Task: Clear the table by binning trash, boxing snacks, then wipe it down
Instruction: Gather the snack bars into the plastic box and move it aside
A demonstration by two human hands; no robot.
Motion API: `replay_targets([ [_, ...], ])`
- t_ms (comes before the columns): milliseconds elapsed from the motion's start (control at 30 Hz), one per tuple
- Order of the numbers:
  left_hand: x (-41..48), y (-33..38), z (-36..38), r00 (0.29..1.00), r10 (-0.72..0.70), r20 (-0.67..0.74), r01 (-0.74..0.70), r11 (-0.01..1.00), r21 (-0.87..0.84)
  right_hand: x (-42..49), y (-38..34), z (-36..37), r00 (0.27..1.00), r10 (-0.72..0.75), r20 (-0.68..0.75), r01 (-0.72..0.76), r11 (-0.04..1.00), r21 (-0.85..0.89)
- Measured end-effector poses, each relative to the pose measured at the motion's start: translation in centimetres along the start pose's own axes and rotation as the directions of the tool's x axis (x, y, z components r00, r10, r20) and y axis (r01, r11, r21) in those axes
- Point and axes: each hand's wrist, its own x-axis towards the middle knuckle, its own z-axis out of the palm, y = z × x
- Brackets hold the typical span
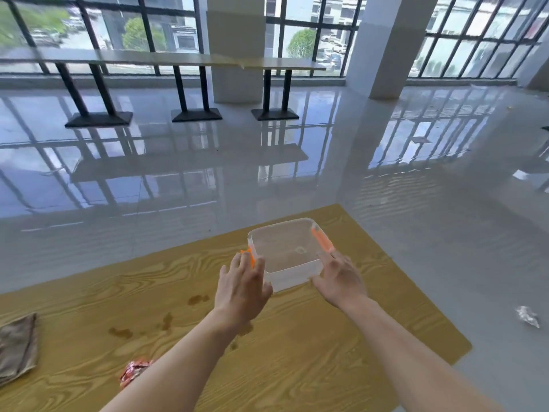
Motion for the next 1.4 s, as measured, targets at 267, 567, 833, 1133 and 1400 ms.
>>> replay_targets([
  [267,5.3,1.2,2.8,0.973,-0.227,0.047,0.230,0.969,-0.094,9.9,3.9,1.4,0.996,-0.011,0.090,0.009,1.000,0.023],
  [567,8.2,0.7,4.7,0.893,-0.425,0.150,0.450,0.856,-0.255,14.4,5.4,3.3,0.986,-0.002,0.169,-0.001,1.000,0.018],
  [833,9.0,0.6,5.5,0.882,-0.442,0.162,0.470,0.816,-0.336,15.8,6.7,4.8,0.988,-0.048,0.145,0.038,0.997,0.073],
  [1133,8.5,-0.2,5.3,0.896,-0.433,0.098,0.436,0.815,-0.382,15.3,6.1,5.3,0.996,-0.071,0.060,0.066,0.994,0.089],
  [1400,5.4,-2.7,3.3,0.885,-0.465,0.006,0.433,0.819,-0.377,14.3,2.4,4.9,0.989,-0.148,0.026,0.145,0.984,0.101],
])
